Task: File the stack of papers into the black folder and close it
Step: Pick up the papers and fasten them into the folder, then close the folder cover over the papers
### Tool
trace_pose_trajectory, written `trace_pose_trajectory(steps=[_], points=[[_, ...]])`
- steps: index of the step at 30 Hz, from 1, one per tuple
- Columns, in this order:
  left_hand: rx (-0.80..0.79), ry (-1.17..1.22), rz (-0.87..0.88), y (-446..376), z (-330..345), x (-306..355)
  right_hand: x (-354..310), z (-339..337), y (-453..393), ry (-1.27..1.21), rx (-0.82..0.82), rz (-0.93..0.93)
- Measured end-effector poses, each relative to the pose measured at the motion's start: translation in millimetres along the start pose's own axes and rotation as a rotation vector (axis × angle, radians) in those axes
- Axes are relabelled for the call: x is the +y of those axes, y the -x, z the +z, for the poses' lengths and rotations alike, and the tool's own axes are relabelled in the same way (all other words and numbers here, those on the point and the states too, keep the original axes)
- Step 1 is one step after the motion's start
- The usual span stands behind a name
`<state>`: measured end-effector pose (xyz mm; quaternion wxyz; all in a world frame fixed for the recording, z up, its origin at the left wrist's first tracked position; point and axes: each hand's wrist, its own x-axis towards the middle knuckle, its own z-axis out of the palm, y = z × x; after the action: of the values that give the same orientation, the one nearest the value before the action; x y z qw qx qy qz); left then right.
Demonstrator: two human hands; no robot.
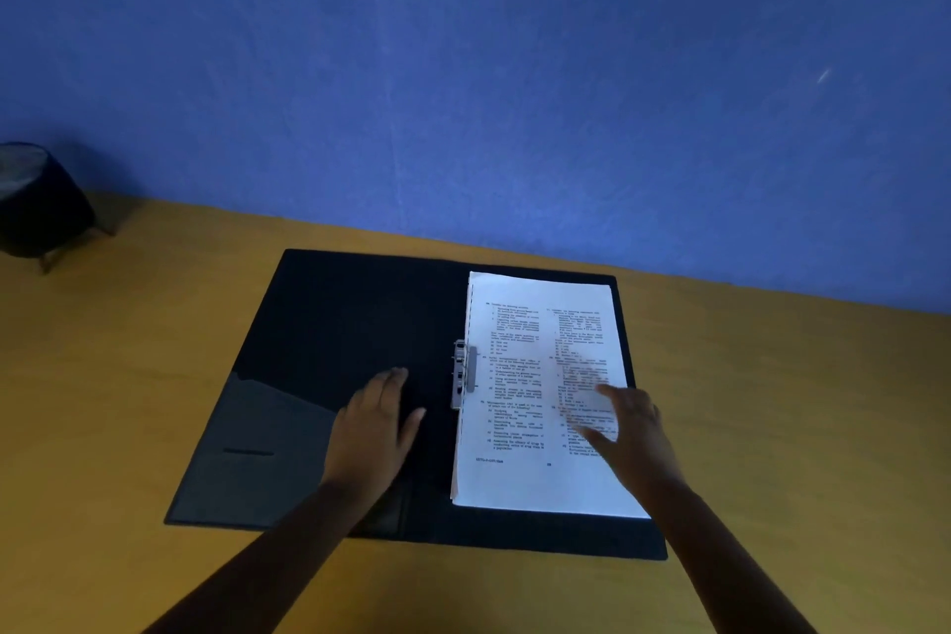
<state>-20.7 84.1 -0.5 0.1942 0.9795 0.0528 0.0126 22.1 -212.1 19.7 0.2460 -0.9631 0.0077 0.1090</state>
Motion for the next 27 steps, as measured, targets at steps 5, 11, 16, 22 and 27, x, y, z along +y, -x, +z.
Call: trace_pose_trajectory(steps=[5, 11, 16, 22, 27], points=[[0.088, -0.039, -0.267, 4.3, -25.5, -55.4, 14.2, 7.1, 15.6, -0.021, 0.073, 0.168], [0.071, -0.036, -0.653, -5.8, -42.2, -86.1, 17.3, 0.3, 5.1, -0.080, 0.054, 0.222], [0.062, -0.004, -0.762, -13.3, -43.7, -100.0, 16.8, -1.5, 4.5, -0.020, 0.035, 0.217], [-0.072, 0.144, -0.856, -41.4, -65.0, -118.2, 13.5, -2.5, 4.2, -0.034, 0.032, 0.241], [-0.110, 0.598, -0.930, -53.0, -83.5, -136.2, 13.1, -4.2, 4.6, 0.018, 0.003, 0.232]])
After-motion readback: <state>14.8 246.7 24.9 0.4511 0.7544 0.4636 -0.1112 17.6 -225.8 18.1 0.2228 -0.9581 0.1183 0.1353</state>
